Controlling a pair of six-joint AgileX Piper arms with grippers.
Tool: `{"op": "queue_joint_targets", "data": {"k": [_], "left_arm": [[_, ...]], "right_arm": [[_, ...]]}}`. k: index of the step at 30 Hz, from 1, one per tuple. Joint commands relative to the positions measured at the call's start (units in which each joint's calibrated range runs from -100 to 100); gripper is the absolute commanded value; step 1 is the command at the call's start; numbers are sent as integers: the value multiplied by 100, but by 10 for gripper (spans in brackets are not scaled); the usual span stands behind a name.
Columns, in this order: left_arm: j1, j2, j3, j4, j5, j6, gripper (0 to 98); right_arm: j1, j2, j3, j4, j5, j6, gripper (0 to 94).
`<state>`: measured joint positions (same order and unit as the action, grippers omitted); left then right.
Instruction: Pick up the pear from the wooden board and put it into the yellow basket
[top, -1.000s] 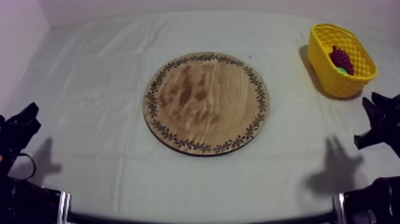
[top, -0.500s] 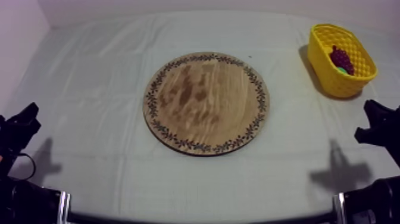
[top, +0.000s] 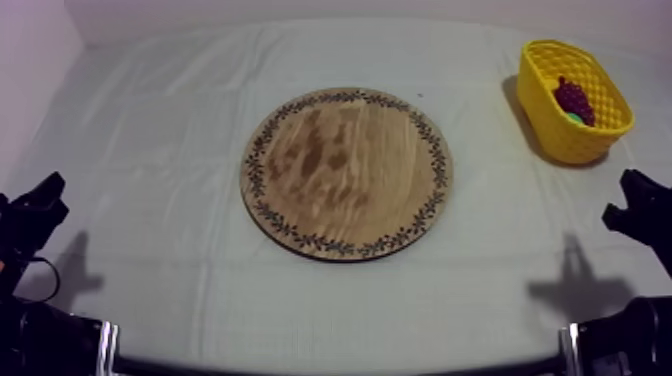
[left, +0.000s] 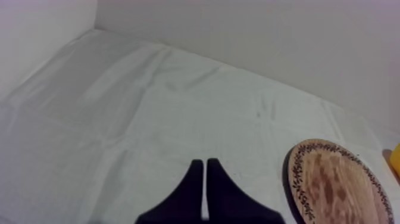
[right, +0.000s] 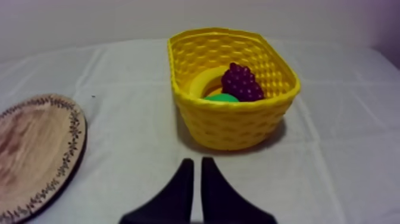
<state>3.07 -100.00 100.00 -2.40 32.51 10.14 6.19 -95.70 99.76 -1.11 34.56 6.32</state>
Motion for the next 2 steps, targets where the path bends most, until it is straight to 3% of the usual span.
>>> {"op": "queue_joint_targets", "data": {"k": [1, 2], "left_arm": [[1, 0, 0, -2, -1, -1, 1], [1, 0, 0, -2, -1, -1, 1]], "right_arm": [[0, -6, 2, -4, 11, 644, 10], [0, -6, 2, -4, 11, 643, 9]]}}
